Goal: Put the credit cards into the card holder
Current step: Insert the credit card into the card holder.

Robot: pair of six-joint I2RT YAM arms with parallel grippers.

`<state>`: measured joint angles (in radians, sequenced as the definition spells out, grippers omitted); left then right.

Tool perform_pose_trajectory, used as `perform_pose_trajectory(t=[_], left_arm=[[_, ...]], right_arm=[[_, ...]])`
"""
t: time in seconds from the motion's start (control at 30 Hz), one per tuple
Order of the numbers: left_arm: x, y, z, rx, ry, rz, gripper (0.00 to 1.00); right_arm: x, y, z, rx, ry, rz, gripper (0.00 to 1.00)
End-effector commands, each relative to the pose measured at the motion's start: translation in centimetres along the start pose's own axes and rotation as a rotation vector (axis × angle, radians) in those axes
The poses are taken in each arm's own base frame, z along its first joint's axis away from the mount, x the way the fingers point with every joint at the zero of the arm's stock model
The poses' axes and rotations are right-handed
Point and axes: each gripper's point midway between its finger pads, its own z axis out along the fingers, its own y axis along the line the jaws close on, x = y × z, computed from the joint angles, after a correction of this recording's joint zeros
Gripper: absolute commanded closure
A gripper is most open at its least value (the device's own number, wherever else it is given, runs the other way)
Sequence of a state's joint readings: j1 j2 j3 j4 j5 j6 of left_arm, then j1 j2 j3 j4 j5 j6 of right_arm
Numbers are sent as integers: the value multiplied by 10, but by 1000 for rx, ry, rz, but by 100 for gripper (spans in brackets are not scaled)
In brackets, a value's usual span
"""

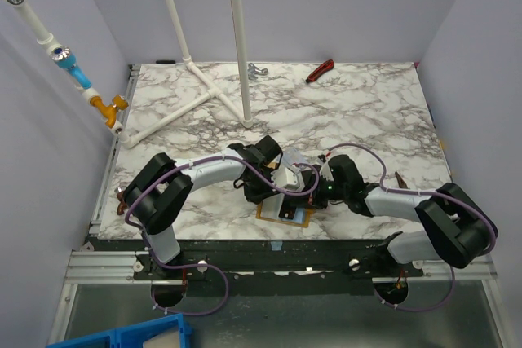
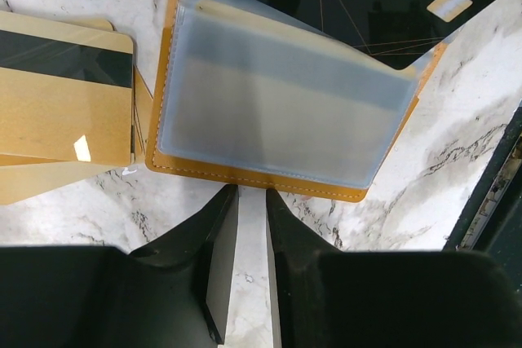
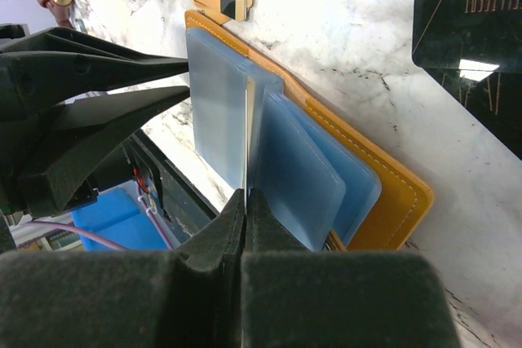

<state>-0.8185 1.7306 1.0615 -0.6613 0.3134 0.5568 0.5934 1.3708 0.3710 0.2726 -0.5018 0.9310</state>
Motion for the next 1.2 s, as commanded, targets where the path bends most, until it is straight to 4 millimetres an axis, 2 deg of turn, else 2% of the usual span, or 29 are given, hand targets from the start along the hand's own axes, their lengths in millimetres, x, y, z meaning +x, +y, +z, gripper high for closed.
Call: perform_pose_trajectory(t=[0.0, 0.23, 0.6, 1.0, 1.17], left_arm=[[21, -15, 12, 47, 69, -4, 79], [24, -17, 13, 45, 84, 14, 80], [21, -17, 12, 43, 85, 28, 82], [25, -23, 14, 58, 94, 50, 86], [26, -31, 15, 80, 85, 49, 86]], right_arm=[[-1, -4, 3, -9, -11, -5, 99], [-3, -3, 5, -28, -24, 10, 99], [7, -6, 7, -38, 21, 16, 99], [13, -5, 10, -55, 62, 30, 99], [16, -10, 13, -47, 78, 50, 99]])
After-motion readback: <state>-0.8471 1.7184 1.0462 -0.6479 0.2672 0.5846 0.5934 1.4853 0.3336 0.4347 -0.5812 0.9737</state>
